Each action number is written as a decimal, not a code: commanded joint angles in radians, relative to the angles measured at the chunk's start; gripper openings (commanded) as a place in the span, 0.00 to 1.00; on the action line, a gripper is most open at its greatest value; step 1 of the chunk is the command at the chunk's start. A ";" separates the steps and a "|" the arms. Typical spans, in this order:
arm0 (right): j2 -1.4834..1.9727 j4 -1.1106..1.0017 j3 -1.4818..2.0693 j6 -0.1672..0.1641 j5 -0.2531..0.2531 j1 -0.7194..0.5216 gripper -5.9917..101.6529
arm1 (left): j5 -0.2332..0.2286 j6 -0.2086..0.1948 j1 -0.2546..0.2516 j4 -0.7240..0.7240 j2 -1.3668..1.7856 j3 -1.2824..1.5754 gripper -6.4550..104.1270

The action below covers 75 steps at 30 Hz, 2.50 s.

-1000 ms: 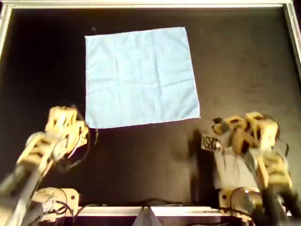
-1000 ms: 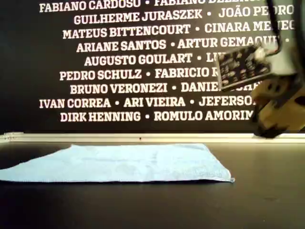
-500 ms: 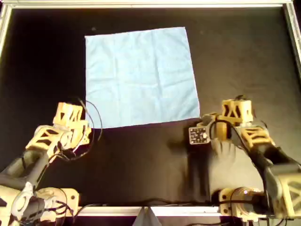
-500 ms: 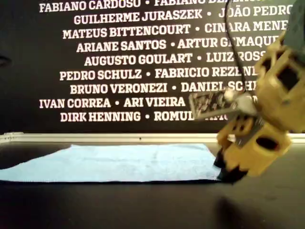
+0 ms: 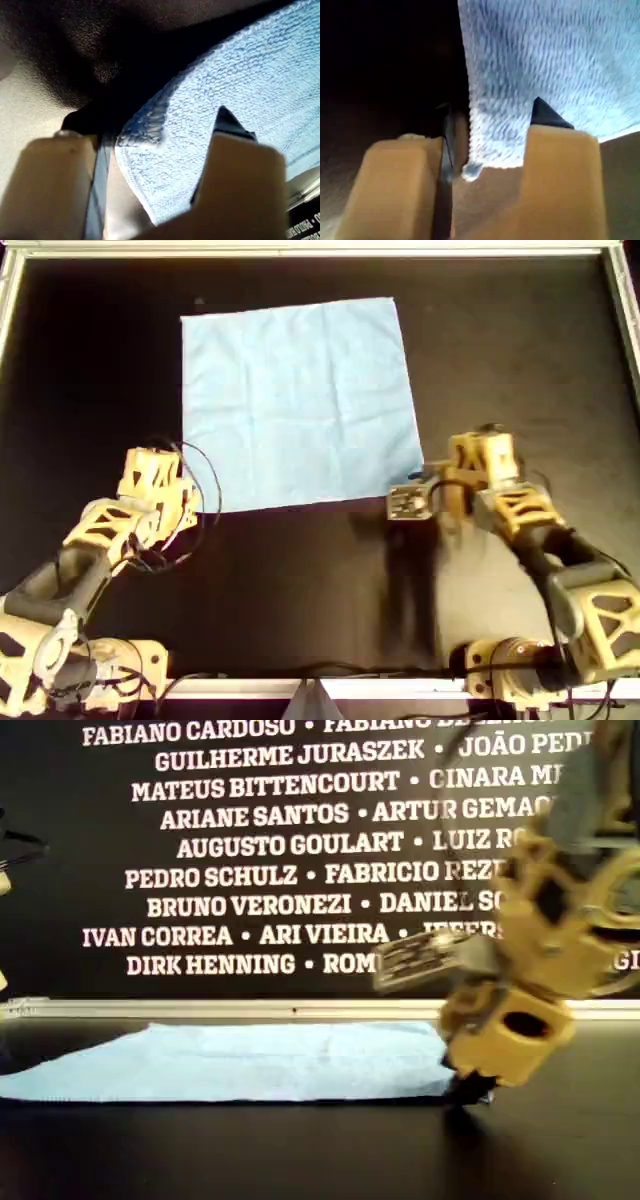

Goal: Fold a cloth

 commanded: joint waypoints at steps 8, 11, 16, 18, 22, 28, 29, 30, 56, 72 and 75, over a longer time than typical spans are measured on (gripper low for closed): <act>0.015 -0.026 -0.061 -0.002 0.219 0.103 0.64 | -0.008 0.003 -0.020 -0.011 -0.003 -0.025 0.71; -0.012 -0.023 -0.120 -0.002 0.219 0.095 0.64 | -0.008 0.003 -0.020 -0.012 -0.003 -0.026 0.71; -0.066 -0.021 -0.181 -0.002 0.219 0.098 0.64 | -0.008 0.003 -0.018 -0.014 -0.005 -0.041 0.71; -0.069 -0.021 -0.190 -0.002 0.219 0.097 0.64 | -0.008 0.003 -0.011 -0.014 -0.023 -0.074 0.70; -0.069 -0.021 -0.190 -0.002 0.219 0.095 0.64 | -0.008 0.003 -0.015 -0.014 -0.094 -0.138 0.70; -0.066 -0.021 -0.170 0.005 0.219 0.094 0.58 | -0.008 0.003 -0.020 -0.011 -0.120 -0.133 0.70; -0.066 -0.021 -0.169 0.012 0.219 0.091 0.55 | -0.008 0.003 -0.020 -0.009 -0.117 -0.132 0.69; -0.061 -0.023 -0.167 0.015 0.219 0.091 0.51 | -0.008 0.003 -0.020 -0.009 -0.117 -0.132 0.68; 0.156 -0.023 0.072 0.018 0.236 0.080 0.04 | 0.011 0.005 -0.023 0.011 0.011 -0.075 0.05; 0.388 -0.048 0.233 0.017 0.238 0.078 0.04 | 0.011 0.005 -0.021 -0.012 0.403 0.155 0.05; 0.387 -0.048 0.167 0.017 0.238 0.078 0.04 | 0.011 0.005 -0.021 -0.012 0.383 0.081 0.05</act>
